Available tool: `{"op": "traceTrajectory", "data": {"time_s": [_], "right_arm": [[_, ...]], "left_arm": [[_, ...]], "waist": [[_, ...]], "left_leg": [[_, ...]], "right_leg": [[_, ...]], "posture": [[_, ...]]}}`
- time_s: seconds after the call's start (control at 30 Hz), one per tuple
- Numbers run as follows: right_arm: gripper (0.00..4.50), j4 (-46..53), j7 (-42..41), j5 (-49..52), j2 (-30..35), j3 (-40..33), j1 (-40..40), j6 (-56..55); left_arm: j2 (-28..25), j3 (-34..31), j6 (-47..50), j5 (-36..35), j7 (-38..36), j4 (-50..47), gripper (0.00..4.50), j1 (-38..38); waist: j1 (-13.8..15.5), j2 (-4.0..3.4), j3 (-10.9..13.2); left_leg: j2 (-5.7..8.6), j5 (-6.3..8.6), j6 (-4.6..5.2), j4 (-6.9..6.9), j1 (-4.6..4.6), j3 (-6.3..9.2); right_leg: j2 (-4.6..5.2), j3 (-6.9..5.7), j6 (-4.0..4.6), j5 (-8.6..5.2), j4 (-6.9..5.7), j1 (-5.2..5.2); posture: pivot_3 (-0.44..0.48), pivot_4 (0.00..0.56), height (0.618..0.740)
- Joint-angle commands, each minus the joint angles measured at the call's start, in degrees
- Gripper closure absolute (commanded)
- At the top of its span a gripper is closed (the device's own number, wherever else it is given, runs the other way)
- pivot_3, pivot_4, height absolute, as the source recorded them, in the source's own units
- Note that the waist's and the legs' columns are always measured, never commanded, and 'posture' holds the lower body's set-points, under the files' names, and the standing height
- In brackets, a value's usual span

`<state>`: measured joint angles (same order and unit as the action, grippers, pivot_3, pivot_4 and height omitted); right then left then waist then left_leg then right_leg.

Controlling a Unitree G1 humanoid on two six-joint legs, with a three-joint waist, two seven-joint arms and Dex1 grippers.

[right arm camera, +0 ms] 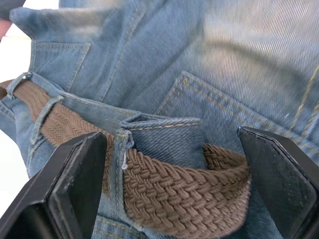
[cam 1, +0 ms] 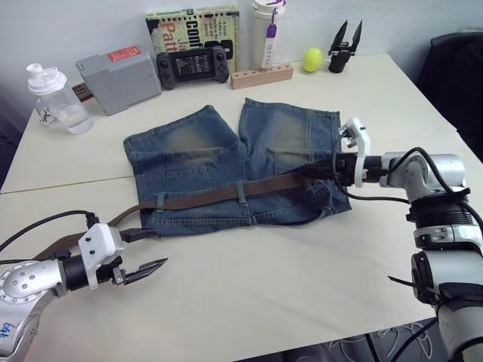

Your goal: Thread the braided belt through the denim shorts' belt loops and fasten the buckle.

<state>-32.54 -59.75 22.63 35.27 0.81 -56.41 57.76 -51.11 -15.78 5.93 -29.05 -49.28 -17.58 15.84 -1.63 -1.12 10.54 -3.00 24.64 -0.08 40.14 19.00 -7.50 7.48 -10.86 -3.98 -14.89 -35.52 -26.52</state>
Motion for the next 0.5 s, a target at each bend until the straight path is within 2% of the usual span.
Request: {"op": "traceTrajectory", "data": {"time_s": [0.03,0.13,0.17,0.2,0.23,0.27,0.37,0.4,0.5], "right_arm": [[0.03,-0.8,-1.4,0.1,-0.6,0.7,-0.9,0.3],[0.83,-1.0,-1.6,0.2,-1.4,0.5,-0.6,-1.0],[1.36,-1.0,-1.7,0.6,-1.7,0.1,-0.5,-1.2],[1.62,-0.9,-1.7,0.7,-1.9,-0.2,-0.4,-1.3],[2.16,-0.5,-1.9,1.1,-2.1,-0.6,-0.2,-1.3],[2.47,0.1,-2.1,1.3,-2.2,-0.8,0.1,-1.2],[3.98,2.0,-2.2,2.1,-2.4,-1.4,1.1,-1.2],[4.26,2.6,-2.0,2.4,-2.5,-1.7,1.5,-1.0],[4.25,4.7,-1.0,3.0,-2.8,-2.6,3.0,-0.8]], "left_arm": [[1.6,-2.7,2.0,-1.1,0.9,-2.7,0.81,0.0],[3.0,-4.0,4.3,-2.4,2.2,-2.1,0.81,-2.4],[3.7,-4.8,6.4,-4.3,3.2,-1.3,0.81,-4.3],[4.3,-5.4,8.0,-5.6,3.7,-0.8,0.81,-5.5],[4.7,-6.1,9.5,-6.9,4.0,0.8,0.81,-7.7],[4.8,-6.6,11.3,-7.9,4.0,2.6,0.81,-9.8],[4.5,-6.7,15.9,-9.6,3.5,9.1,0.81,-16.5],[4.3,-6.3,17.5,-9.9,3.0,11.2,0.81,-18.6],[4.1,-4.6,22.5,-10.7,0.8,18.4,0.81,-25.2]], "waist": [[-0.1,0.01,0.0],[0.0,0.09,0.0],[0.0,0.1,0.0],[0.0,0.11,0.0],[0.0,0.11,0.0],[0.1,0.11,0.0],[0.0,0.11,0.0],[0.0,0.12,0.0],[-0.1,0.14,0.0]], "left_leg": [[0.0,0.0,0.0,0.01,0.02,0.0],[-0.01,-0.05,-0.04,0.07,0.07,0.01],[0.0,-0.11,-0.05,0.09,0.08,0.01],[0.0,-0.18,-0.07,0.11,0.08,0.01],[0.0,-0.23,-0.09,0.17,0.08,0.04],[0.0,-0.28,-0.11,0.21,0.08,0.05],[0.03,-0.35,-0.13,0.23,0.07,0.12],[0.06,-0.34,-0.13,0.21,0.08,0.13],[0.1,-0.34,-0.13,0.21,0.12,0.14]], "right_leg": [[-0.02,0.0,-0.01,0.01,0.01,-0.01],[-0.04,0.02,-0.04,0.02,0.02,0.0],[-0.04,0.07,-0.09,0.05,0.01,0.0],[-0.03,0.09,-0.12,0.07,0.0,0.0],[-0.01,0.11,-0.14,0.08,-0.07,0.02],[0.01,0.11,-0.11,0.1,-0.12,0.02],[0.04,0.08,-0.09,0.11,-0.19,0.03],[0.04,0.07,-0.09,0.11,-0.18,0.03],[0.04,0.05,-0.1,0.12,-0.16,0.01]], "posture": [[0.0,0.15,0.72],[0.0,0.15,0.72],[0.0,0.15,0.72],[0.0,0.15,0.72],[0.0,0.15,0.72],[0.0,0.15,0.72],[0.0,0.15,0.72],[0.0,0.15,0.72],[0.0,0.15,0.72]]}}
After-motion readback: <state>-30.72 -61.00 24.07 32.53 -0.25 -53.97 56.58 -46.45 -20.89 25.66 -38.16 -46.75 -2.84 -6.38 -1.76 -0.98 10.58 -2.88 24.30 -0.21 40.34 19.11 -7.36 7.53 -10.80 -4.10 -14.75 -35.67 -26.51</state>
